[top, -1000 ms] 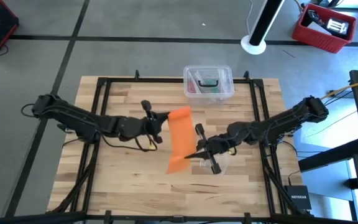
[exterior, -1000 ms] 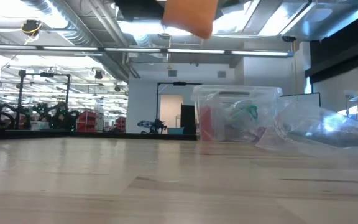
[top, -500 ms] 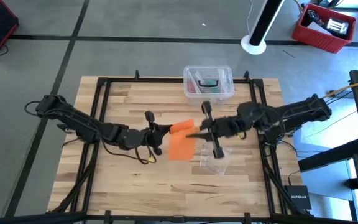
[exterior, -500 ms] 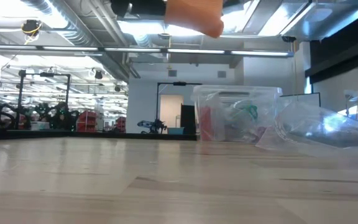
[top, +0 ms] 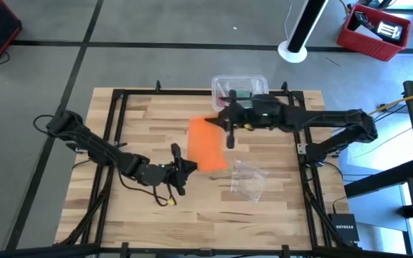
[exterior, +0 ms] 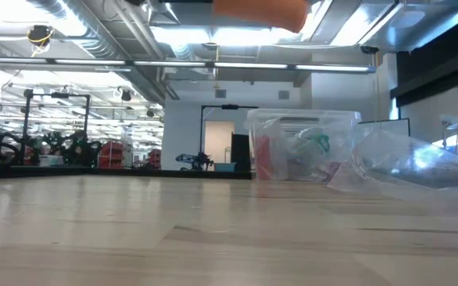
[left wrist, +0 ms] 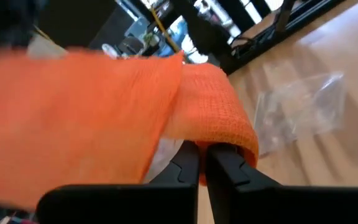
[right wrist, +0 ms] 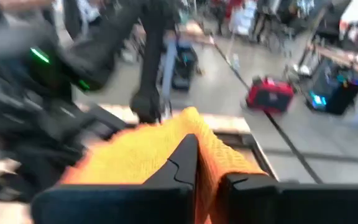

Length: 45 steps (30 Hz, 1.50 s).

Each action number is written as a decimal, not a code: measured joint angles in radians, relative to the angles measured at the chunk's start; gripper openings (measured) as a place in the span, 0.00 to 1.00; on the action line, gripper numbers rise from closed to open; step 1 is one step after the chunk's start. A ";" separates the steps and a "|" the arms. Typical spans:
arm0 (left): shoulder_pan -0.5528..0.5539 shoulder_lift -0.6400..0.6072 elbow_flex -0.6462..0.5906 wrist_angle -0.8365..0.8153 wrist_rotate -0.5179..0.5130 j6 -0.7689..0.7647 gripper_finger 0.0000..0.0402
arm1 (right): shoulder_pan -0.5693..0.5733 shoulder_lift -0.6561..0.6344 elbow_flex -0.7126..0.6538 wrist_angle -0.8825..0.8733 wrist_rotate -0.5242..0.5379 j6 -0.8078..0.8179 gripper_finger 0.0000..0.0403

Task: Roll bandage
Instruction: Roll the orange bandage

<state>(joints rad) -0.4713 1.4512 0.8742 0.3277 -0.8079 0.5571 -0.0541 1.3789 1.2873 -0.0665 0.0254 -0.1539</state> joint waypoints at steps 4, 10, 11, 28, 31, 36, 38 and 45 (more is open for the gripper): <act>-0.016 0.007 0.000 0.017 0.003 -0.015 0.00 | -0.039 0.062 0.000 -0.070 -0.001 0.024 0.15; -0.013 0.006 0.000 -0.047 0.042 -0.190 0.00 | -0.073 0.176 0.000 -0.171 0.000 0.081 0.45; -0.010 0.006 0.000 -0.077 0.061 -0.238 0.00 | -0.074 0.196 0.000 -0.188 0.000 0.088 0.50; 0.032 0.162 0.000 -0.255 0.180 -0.760 0.01 | -0.070 0.323 0.001 -0.430 -0.229 0.425 0.82; 0.032 0.180 0.000 -0.258 0.181 -0.768 0.01 | -0.071 0.313 0.001 -0.417 -0.259 0.492 0.82; 0.033 0.183 0.000 -0.253 0.180 -0.771 0.01 | -0.072 0.271 0.002 -0.440 -0.274 0.488 0.82; 0.033 0.183 0.000 -0.234 0.180 -0.765 0.01 | -0.077 0.244 0.002 -0.456 -0.283 0.478 0.82; 0.024 0.115 0.001 -0.166 0.178 -0.660 0.02 | -0.056 0.082 -0.014 -0.663 -0.287 0.206 0.82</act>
<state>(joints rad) -0.4473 1.5666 0.8750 0.1613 -0.6303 -0.1029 -0.1096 1.4614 1.2734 -0.7295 -0.2617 0.0518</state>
